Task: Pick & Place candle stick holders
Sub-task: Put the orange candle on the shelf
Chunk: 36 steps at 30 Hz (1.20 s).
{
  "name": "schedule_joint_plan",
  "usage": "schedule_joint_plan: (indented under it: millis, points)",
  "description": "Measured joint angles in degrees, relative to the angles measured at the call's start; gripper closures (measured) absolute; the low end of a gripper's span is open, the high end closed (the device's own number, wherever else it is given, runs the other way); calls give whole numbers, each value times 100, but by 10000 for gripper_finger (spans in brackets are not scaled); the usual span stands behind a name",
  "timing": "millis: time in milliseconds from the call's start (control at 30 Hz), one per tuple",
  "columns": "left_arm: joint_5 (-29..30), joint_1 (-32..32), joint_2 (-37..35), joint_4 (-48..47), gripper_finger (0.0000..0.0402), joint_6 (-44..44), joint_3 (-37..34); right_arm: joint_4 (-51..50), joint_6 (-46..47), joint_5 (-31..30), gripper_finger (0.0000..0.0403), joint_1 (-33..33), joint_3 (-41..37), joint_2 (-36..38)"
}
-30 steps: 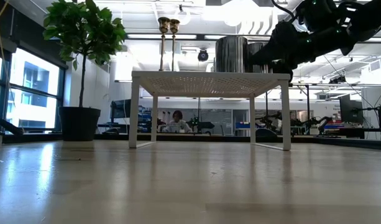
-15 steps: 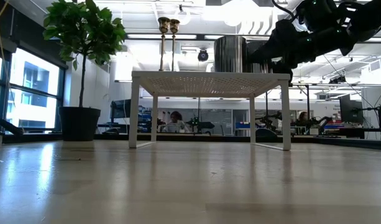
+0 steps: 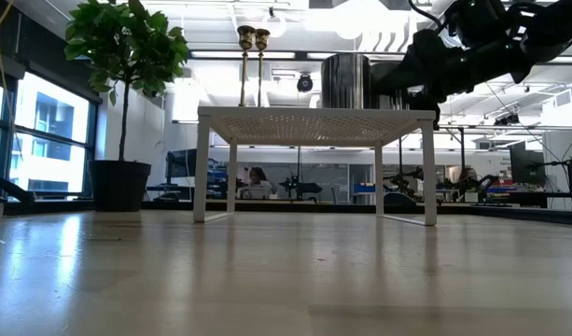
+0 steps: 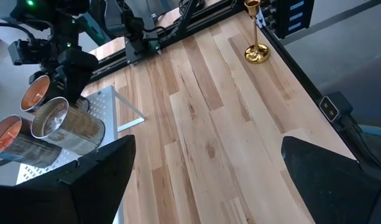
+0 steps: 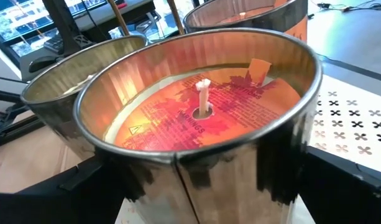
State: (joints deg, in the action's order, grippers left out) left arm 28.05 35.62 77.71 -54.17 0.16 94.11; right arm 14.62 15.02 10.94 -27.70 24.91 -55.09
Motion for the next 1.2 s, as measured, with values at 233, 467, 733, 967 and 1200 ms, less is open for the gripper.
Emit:
schedule_joint_plan:
  millis: [233,467,733,967,1200]
  points:
    - [2,0,0,0,4,-2,0,3,150,-18,8,0,0,2]
    - [2,0,0,2,4,-7,0,-16,165,-91,4,0,0,2]
    - [2,0,0,2,4,-31,0,-18,169,-72,4,0,0,2]
    - [2,0,0,2,4,-31,0,-21,153,-27,3,-2,0,2]
    - [1,0,0,1,4,-28,0,-25,-7,166,3,-2,0,1]
